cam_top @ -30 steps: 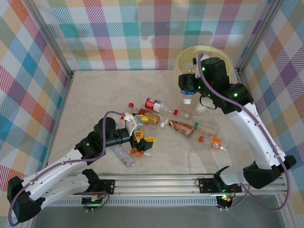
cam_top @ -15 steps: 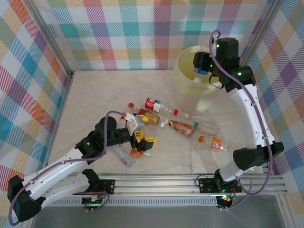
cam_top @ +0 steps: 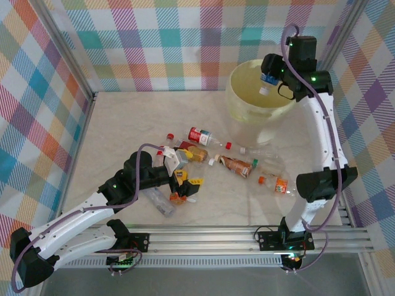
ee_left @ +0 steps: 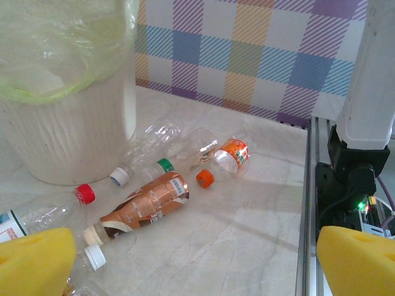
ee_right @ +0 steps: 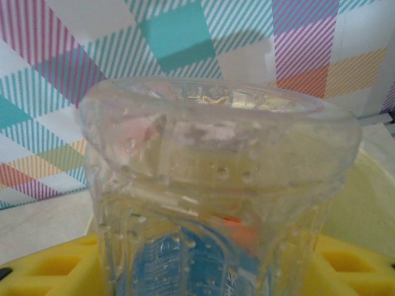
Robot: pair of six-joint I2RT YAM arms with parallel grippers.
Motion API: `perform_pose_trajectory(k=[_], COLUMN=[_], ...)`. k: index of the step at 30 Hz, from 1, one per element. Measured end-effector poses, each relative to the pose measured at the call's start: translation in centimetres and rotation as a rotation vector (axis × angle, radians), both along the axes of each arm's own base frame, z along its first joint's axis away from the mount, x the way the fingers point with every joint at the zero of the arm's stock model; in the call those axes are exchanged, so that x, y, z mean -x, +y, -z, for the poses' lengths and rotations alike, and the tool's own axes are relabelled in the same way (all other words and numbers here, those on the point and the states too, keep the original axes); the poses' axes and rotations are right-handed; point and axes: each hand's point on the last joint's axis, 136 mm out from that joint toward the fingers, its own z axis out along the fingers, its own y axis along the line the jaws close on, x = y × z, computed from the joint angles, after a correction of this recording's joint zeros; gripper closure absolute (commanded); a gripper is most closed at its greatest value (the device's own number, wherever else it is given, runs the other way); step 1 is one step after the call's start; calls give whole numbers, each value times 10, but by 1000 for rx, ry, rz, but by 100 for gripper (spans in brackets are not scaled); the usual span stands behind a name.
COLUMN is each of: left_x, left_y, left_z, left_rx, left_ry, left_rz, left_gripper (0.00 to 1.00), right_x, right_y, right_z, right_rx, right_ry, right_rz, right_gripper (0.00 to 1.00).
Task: Put the plastic bottles in the bin
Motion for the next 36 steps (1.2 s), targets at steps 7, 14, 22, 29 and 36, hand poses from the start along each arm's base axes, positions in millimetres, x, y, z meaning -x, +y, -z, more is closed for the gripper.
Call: perform_pose_trajectory(k=[7,14,22,29,36], left_x=[1,0,-1,0,-1], left_y=[-1,-2,-3,-4,-5], left_z=[1,-1,5,9,10], left_rx=[-4,-3,-21,-34,-38], left_ry=[5,5,19,22,21], left_rz=[7,10,12,18,20], left_gripper=[0,0,0,0,0], right_x=[-19,-16,-11,-6,-3], right_y=[9,18,25,27,26], right_z=[48,87,109,134,137], right_rx=[0,-12,-28,-20,-20], right_ry=[144,277,344,407,410], right_rz=[-35,-79,-114,-133,-135], right_gripper=[38,38,37,34,26])
